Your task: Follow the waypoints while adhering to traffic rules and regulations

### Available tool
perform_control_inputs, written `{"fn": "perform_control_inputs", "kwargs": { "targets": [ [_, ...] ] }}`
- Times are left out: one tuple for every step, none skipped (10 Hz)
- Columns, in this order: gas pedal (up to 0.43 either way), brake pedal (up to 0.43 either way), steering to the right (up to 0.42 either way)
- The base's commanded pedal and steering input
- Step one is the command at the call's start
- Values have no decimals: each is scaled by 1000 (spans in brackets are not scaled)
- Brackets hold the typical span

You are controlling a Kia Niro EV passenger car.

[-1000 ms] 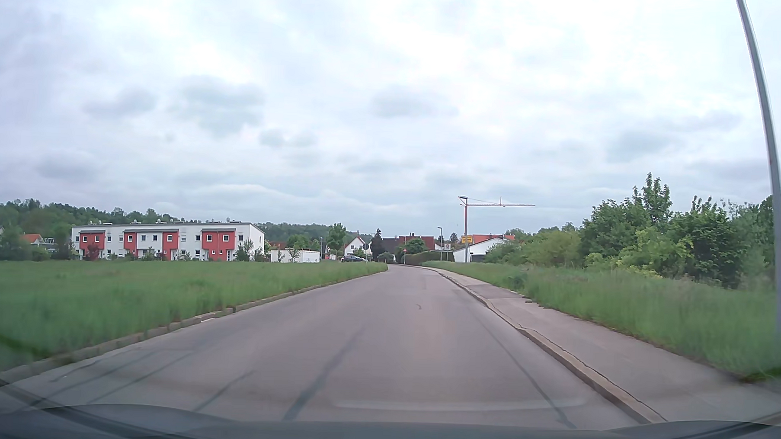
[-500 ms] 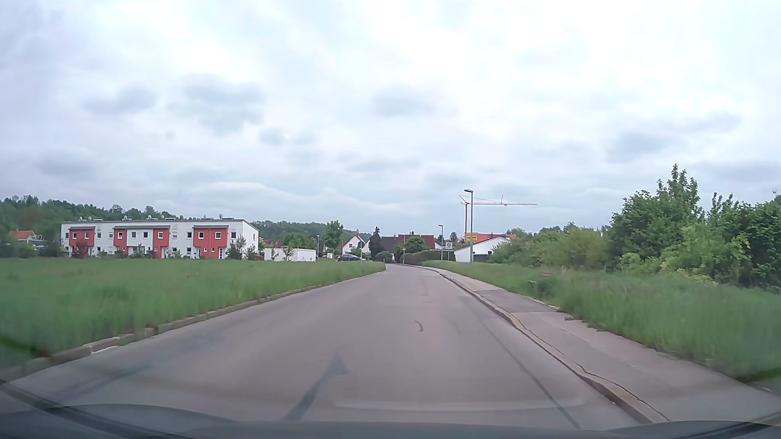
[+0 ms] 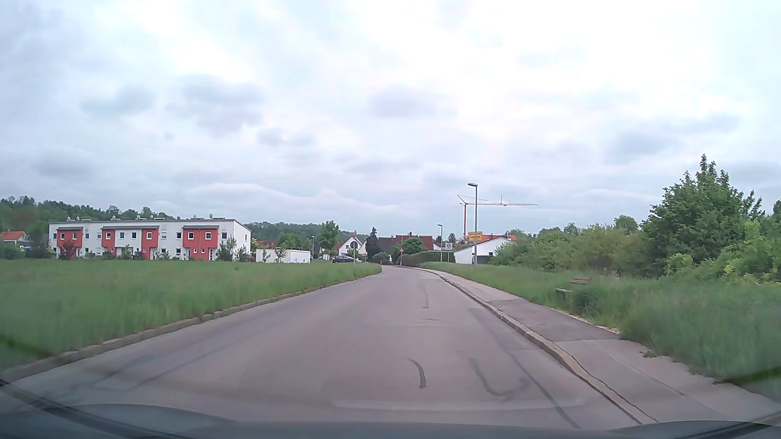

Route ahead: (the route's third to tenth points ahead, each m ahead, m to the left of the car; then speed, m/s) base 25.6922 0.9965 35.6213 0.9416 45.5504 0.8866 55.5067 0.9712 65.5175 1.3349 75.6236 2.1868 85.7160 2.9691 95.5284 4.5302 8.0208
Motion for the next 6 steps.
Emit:
{"fn": "perform_control_inputs", "kwargs": {
  "targets": [
    [138,0,5],
    [150,0,4],
    [150,0,3],
    [150,0,3],
    [150,0,3],
    [138,0,2]
  ]
}}
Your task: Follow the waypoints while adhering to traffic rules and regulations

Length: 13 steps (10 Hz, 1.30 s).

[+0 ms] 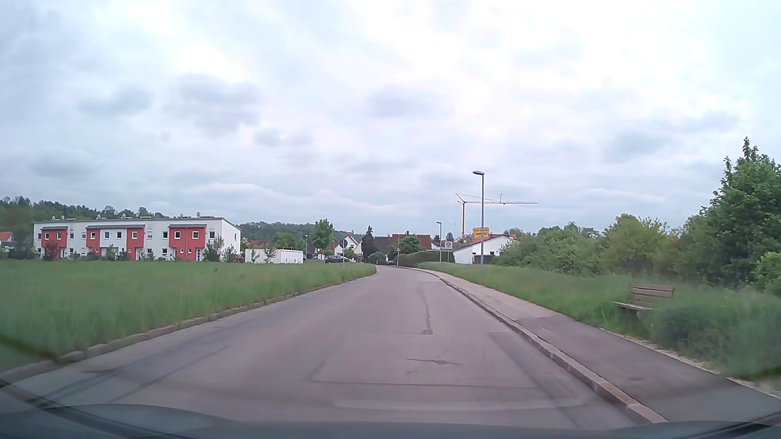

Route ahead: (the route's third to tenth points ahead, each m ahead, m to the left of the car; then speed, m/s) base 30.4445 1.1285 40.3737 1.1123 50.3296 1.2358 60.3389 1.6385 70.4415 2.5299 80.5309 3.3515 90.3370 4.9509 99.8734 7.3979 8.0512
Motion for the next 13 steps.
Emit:
{"fn": "perform_control_inputs", "kwargs": {
  "targets": [
    [138,0,1],
    [138,0,1],
    [138,0,1],
    [138,0,1],
    [138,0,2],
    [138,0,2],
    [138,0,1],
    [138,0,1],
    [138,0,1],
    [138,0,2],
    [130,0,1],
    [130,0,2],
    [130,0,2]
  ]
}}
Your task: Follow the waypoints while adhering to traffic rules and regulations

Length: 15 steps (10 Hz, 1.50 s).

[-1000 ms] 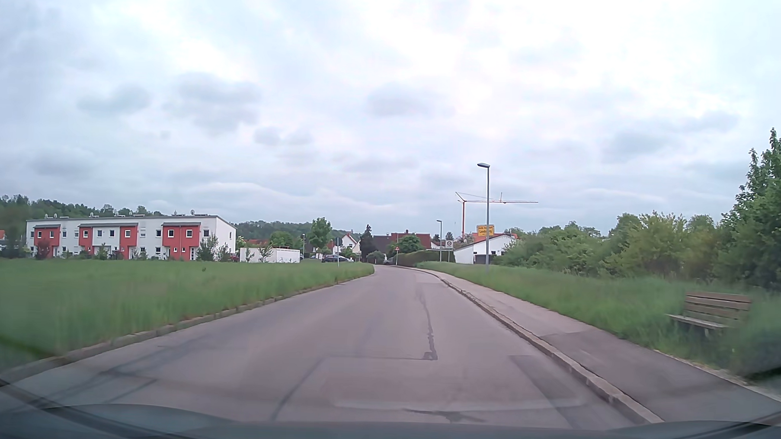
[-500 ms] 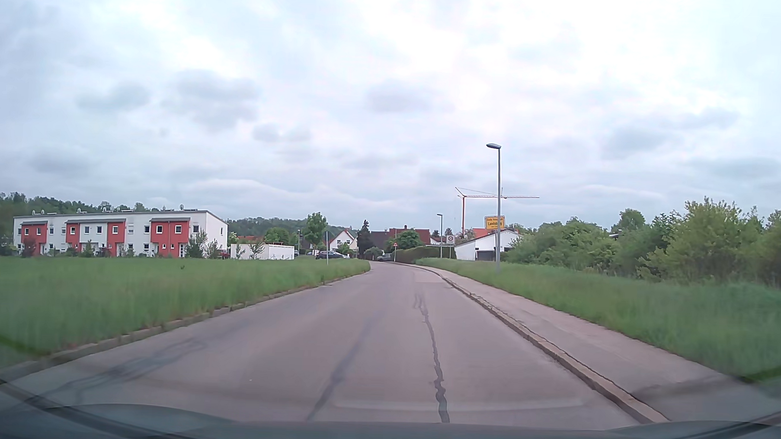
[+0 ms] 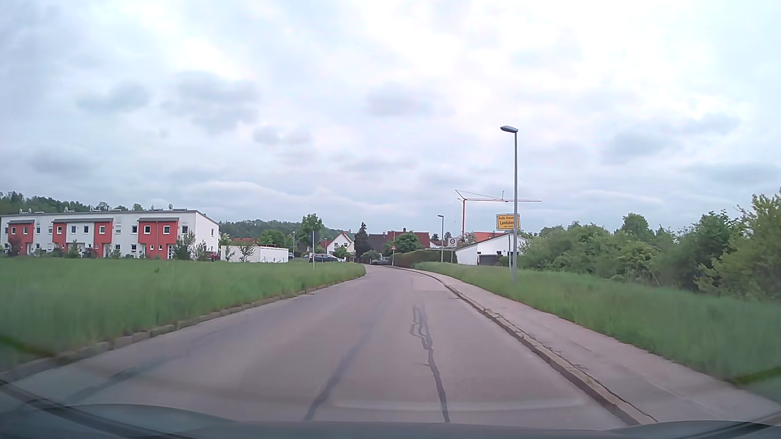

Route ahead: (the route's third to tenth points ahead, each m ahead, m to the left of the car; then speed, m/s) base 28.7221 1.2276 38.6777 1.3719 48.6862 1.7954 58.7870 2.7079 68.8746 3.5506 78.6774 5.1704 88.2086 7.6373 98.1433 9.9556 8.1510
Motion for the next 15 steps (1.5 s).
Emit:
{"fn": "perform_control_inputs", "kwargs": {
  "targets": [
    [130,0,1],
    [130,0,1],
    [130,0,1],
    [130,0,-1],
    [130,0,-1],
    [130,0,-1],
    [130,0,-2],
    [98,0,-2],
    [28,0,-3],
    [20,0,-3],
    [8,0,-3],
    [0,0,-3],
    [0,0,-3],
    [0,0,-2],
    [0,0,-2]
  ]
}}
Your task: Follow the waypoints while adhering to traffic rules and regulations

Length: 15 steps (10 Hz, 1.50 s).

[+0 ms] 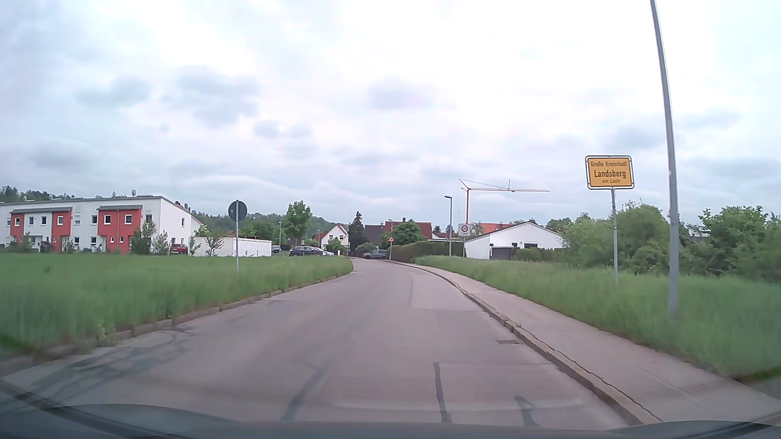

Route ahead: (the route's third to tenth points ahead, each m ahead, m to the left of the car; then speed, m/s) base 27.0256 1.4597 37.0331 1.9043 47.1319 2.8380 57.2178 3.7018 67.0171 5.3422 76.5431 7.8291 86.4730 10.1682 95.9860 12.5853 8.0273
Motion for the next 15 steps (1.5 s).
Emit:
{"fn": "perform_control_inputs", "kwargs": {
  "targets": [
    [0,0,-2],
    [0,0,-2],
    [0,0,-1],
    [0,0,-1],
    [0,0,-2],
    [0,0,-2],
    [0,0,-1],
    [0,0,-2],
    [0,0,-1],
    [0,0,-1],
    [0,0,-1],
    [0,0,-1],
    [0,0,-1],
    [20,0,-1],
    [39,0,-1]
  ]
}}
